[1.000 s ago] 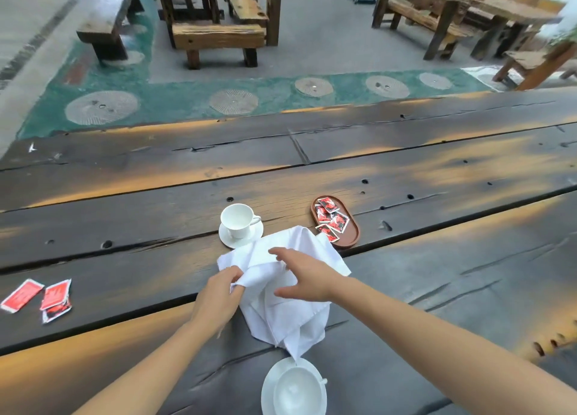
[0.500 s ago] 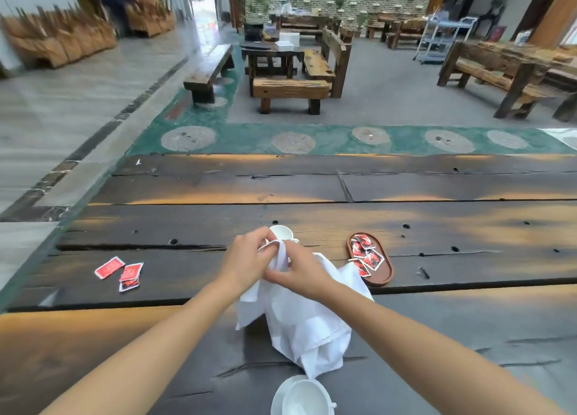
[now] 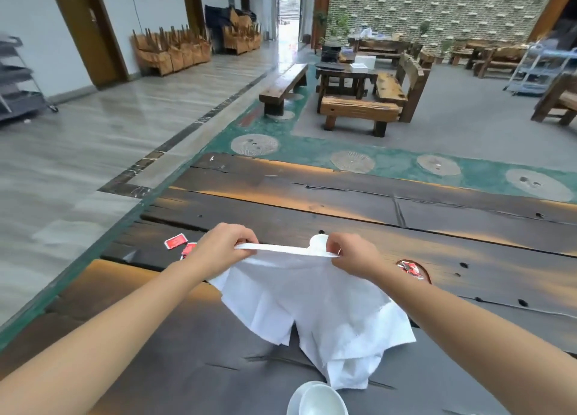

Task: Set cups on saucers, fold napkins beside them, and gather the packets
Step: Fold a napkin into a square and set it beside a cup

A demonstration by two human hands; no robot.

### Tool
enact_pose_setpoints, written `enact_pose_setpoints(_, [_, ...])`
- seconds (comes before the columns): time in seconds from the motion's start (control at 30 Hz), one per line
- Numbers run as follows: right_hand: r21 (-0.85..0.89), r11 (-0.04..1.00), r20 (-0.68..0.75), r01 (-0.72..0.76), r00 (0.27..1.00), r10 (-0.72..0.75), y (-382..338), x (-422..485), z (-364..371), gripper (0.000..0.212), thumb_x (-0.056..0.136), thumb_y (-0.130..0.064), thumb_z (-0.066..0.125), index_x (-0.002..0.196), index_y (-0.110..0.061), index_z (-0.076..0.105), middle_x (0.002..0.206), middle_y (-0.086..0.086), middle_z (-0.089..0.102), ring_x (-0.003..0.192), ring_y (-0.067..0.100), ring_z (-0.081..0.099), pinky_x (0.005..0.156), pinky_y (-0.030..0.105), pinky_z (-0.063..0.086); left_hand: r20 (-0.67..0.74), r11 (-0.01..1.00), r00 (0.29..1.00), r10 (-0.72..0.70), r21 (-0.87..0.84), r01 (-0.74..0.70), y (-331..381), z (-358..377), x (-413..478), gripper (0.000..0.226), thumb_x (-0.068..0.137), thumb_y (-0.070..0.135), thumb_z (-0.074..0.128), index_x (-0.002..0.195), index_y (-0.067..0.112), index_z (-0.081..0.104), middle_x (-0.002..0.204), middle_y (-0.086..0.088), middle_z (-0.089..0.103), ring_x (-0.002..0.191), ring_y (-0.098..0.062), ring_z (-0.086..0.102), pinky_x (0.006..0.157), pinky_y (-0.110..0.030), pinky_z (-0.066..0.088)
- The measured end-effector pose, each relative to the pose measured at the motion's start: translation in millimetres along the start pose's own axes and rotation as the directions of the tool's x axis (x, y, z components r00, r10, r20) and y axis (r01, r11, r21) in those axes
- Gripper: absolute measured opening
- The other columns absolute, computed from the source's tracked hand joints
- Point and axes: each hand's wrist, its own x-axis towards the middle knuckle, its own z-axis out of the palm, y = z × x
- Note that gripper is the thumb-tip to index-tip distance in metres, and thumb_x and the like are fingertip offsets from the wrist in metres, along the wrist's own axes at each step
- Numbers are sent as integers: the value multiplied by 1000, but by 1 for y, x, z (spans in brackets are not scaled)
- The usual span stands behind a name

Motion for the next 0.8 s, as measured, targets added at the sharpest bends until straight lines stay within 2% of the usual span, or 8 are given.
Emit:
enact_pose_setpoints(0.1, [-64, 998, 14, -18, 1000, 19, 1, 12, -4, 16, 80, -18, 46, 83, -31, 55, 94, -6, 63, 88, 22, 57, 65, 28, 40, -93, 995, 992, -83, 46, 87, -30, -12, -22, 17, 85, 20, 63, 81, 36, 69, 73, 14, 57, 71, -4, 53, 58, -25, 37])
enact_pose_setpoints(0.2, [-103, 995, 40, -3, 999, 7, 6, 25, -7, 6, 87, -25, 52, 84, -28, 57, 92, -3, 62, 91, 22, 57, 68, 29, 42, -105, 976, 977, -187, 97, 197, -55, -22, -43, 20, 87, 21, 60, 89, 38, 70, 81, 11, 57, 80, -11, 55, 64, -33, 45])
enact_pose_setpoints(0.33, [-11, 1000, 16, -25, 1000, 25, -11, 44, 1, 27, 91, -30, 53, 67, -21, 47, 73, 0, 54, 78, 25, 53, 59, 30, 35, -205, 940, 929, -307, 89, 330, -80, -28, -81, 15, 90, 27, 58, 90, 33, 72, 87, 9, 65, 86, -16, 59, 68, -34, 49])
enact_pose_setpoints(0.5, [243, 969, -140, 31, 990, 3, -66, 71, 8, 22, 95, -25, 48, 77, -13, 50, 70, 4, 61, 59, 19, 67, 62, 33, 49, -481, 881, 767, -425, -28, 471, -108, -37, -121, 13, 89, 29, 60, 90, 30, 74, 87, 4, 74, 85, -21, 65, 67, -35, 51])
enact_pose_setpoints(0.6, [490, 870, -172, 48, 984, 42, -105, 89, -2, 21, 96, -18, 48, 75, -16, 48, 74, 2, 58, 70, 22, 68, 49, 32, 54, -621, 848, 620, -479, -145, 510, -121, -67, -129, 10, 86, 29, 64, 86, 27, 74, 87, 0, 75, 86, -24, 66, 70, -36, 51])
enact_pose_setpoints(0.67, [597, 797, -218, 88, 975, 55, -130, 102, -14, 16, 95, -15, 48, 80, -16, 52, 78, 3, 59, 78, 24, 65, 44, 29, 54, -689, 845, 534, -491, -227, 484, -129, -94, -130, 12, 86, 25, 64, 89, 20, 74, 92, -4, 75, 91, -25, 66, 74, -34, 49])
enact_pose_setpoints(0.73, [630, 757, -301, 172, 953, 33, -150, 112, -26, 11, 94, -15, 49, 86, -15, 56, 81, 4, 60, 80, 23, 62, 52, 31, 57, -740, 864, 476, -475, -290, 411, -130, -124, -127, 14, 87, 21, 62, 92, 15, 73, 93, -5, 73, 91, -22, 65, 74, -30, 47])
enact_pose_setpoints(0.8, [629, 733, -392, 259, 920, 11, -166, 118, -38, 10, 94, -17, 49, 89, -15, 58, 87, 6, 62, 80, 21, 60, 54, 29, 57, -794, 884, 408, -451, -334, 327, -125, -152, -123, 14, 86, 21, 61, 91, 15, 72, 85, 0, 70, 77, -5, 60, 64, -18, 41])
